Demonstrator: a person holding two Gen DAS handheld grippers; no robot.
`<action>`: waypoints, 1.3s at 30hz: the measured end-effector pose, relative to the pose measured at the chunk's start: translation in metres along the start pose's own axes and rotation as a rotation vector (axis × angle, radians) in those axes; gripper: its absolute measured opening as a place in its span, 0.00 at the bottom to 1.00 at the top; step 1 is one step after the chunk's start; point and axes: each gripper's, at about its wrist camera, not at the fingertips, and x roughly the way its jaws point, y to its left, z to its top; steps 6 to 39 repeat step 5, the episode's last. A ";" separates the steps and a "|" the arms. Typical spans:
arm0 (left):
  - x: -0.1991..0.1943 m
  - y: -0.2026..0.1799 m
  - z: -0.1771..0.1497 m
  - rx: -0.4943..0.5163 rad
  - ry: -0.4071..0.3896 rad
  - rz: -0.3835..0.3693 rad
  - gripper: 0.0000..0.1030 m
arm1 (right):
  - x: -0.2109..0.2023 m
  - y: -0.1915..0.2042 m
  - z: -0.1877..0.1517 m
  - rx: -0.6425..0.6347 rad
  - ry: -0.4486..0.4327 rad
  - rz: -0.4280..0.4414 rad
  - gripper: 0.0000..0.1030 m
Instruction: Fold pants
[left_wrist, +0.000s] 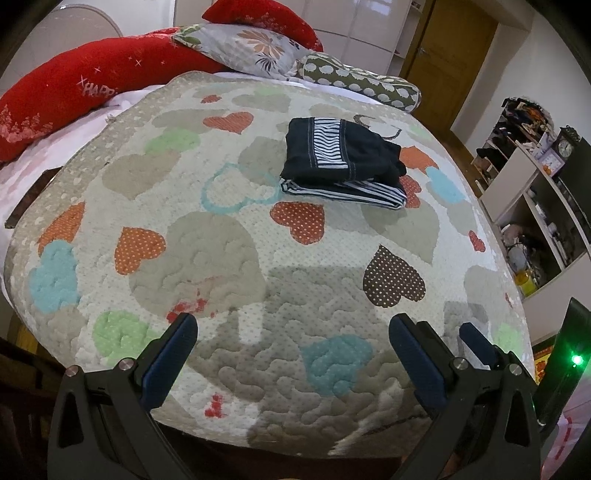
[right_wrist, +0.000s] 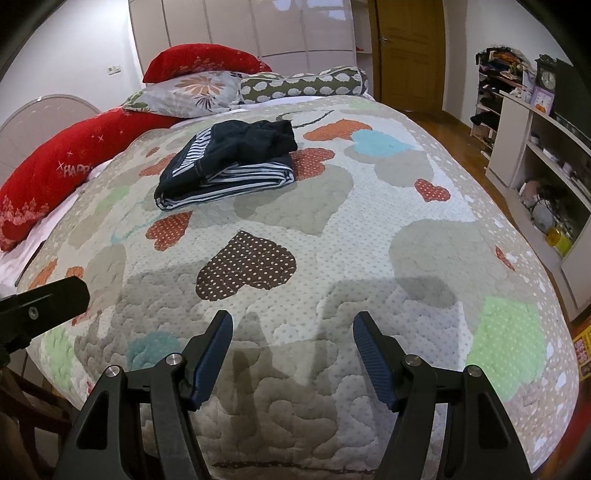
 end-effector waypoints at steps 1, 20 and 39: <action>0.001 0.000 0.000 0.000 0.000 -0.002 1.00 | 0.001 0.000 0.000 -0.004 -0.001 -0.001 0.70; 0.005 -0.001 -0.001 0.005 0.015 -0.008 1.00 | 0.005 0.005 0.002 -0.022 0.004 0.006 0.70; 0.005 -0.001 -0.001 0.005 0.015 -0.008 1.00 | 0.005 0.005 0.002 -0.022 0.004 0.006 0.70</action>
